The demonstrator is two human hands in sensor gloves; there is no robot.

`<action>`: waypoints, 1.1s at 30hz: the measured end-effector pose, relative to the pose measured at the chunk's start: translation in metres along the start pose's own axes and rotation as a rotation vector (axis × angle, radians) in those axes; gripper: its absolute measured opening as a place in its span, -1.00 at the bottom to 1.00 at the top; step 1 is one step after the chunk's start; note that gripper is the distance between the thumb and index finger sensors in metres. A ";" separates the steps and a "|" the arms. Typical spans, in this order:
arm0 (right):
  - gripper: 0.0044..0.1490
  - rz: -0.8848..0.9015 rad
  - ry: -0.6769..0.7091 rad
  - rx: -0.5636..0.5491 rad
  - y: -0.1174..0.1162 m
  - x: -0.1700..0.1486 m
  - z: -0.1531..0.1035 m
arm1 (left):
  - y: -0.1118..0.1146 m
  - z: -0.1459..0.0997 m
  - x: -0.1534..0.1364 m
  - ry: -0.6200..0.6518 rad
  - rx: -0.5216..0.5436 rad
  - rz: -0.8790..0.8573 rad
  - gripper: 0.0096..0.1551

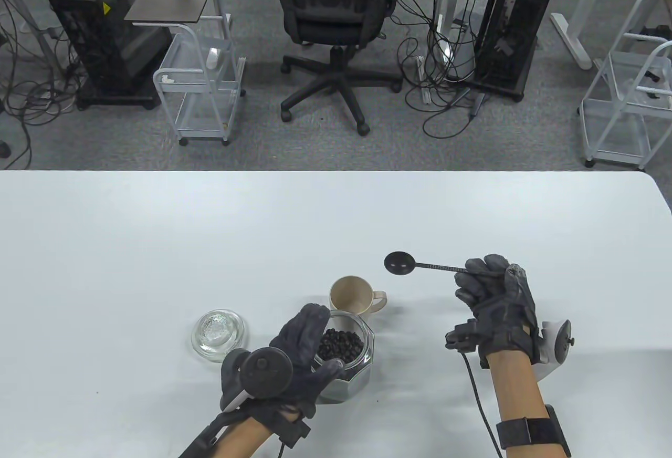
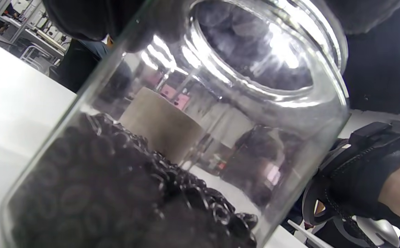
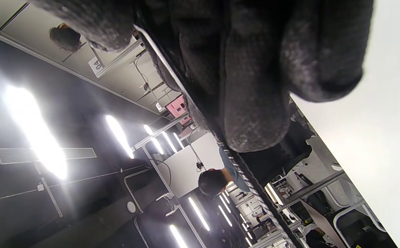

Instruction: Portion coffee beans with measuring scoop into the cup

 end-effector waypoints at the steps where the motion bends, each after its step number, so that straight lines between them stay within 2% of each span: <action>1: -0.37 -0.001 -0.001 0.006 -0.001 0.000 0.000 | 0.001 0.000 -0.002 -0.009 -0.001 -0.025 0.17; 6: -0.37 -0.022 0.014 0.055 -0.012 0.004 -0.005 | 0.000 0.000 -0.003 -0.015 -0.017 -0.021 0.19; 12: -0.38 -0.086 0.103 0.219 -0.045 0.018 -0.017 | 0.001 -0.001 -0.003 -0.015 -0.017 -0.032 0.19; 21: -0.39 -0.339 0.344 0.490 -0.092 0.035 -0.044 | 0.000 -0.001 -0.003 -0.017 -0.017 -0.055 0.18; 26: -0.40 -0.511 0.503 0.695 -0.118 0.033 -0.061 | 0.001 -0.002 -0.004 -0.027 -0.023 -0.078 0.18; 33: -0.40 -0.698 0.578 0.823 -0.135 0.014 -0.079 | 0.001 -0.002 -0.005 -0.027 -0.024 -0.095 0.18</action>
Point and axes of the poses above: the tracker on the back of each hand, its own x axis roughly to the thumb side, its own z axis roughly from the wrist to the fingertips, y = z × x, the point moved 2 cm from there along z, roughly from the wrist to the fingertips, and after that the axes turned 7 degrees about y, right-handed, at the moved point
